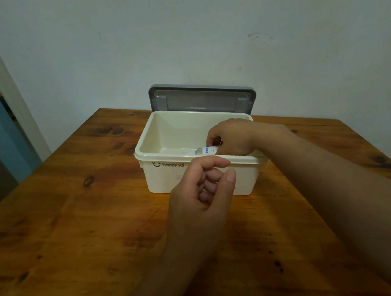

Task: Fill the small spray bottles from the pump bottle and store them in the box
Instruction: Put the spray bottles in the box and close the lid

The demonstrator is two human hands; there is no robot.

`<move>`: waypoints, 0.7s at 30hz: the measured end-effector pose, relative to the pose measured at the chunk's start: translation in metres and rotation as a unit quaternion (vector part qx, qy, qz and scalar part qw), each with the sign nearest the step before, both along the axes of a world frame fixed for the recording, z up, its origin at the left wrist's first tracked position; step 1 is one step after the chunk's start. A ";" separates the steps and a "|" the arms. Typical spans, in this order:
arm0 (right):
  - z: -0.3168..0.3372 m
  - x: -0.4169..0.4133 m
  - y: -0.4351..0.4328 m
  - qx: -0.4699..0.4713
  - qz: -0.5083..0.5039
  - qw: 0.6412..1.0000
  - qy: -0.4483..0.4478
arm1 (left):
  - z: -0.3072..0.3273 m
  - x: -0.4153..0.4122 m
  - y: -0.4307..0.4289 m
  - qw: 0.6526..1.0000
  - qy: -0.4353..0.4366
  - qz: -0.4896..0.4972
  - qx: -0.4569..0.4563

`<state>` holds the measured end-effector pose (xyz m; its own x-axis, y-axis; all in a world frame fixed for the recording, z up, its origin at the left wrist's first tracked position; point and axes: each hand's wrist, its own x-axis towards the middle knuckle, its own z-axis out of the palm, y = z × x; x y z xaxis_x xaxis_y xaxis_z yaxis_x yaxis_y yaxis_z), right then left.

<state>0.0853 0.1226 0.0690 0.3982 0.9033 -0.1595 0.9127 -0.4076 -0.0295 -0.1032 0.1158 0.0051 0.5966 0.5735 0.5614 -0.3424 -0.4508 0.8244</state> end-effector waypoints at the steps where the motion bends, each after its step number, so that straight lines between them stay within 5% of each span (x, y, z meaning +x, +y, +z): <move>1: -0.001 0.001 0.001 -0.007 0.000 1.000 -0.001 | 0.000 0.000 0.000 1.000 -0.001 0.000 0.003; 21: -0.013 0.003 0.011 -0.015 -0.001 1.000 -0.003 | -0.002 0.002 0.000 1.000 -0.006 -0.008 0.018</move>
